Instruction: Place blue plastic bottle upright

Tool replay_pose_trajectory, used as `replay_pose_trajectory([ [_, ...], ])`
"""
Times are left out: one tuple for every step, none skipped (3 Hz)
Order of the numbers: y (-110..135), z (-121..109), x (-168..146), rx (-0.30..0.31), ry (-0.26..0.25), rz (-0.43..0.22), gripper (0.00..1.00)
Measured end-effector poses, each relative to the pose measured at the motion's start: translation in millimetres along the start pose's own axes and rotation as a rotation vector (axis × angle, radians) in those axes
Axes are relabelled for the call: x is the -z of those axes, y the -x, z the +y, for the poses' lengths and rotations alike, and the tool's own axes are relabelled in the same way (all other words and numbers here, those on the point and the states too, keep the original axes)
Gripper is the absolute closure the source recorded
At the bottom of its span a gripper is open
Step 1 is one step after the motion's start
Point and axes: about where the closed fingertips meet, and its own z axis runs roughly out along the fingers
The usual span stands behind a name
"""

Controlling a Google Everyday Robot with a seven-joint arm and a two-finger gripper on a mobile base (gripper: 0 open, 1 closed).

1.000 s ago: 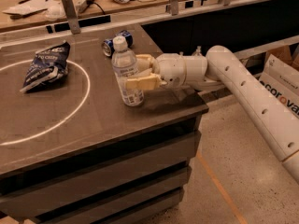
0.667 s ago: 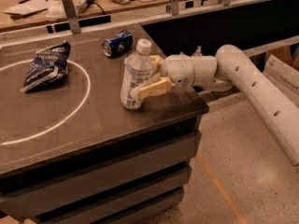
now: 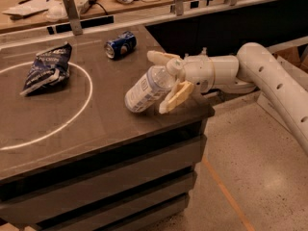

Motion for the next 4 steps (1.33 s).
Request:
replay_pose_trajectory([
  [2, 3, 5, -0.001, 0.001, 0.02, 0.15],
  [3, 5, 6, -0.002, 0.012, 0.023, 0.38],
  [2, 3, 3, -0.006, 0.029, 0.021, 0.61],
  [0, -2, -4, -0.019, 0.052, 0.028, 0.85],
])
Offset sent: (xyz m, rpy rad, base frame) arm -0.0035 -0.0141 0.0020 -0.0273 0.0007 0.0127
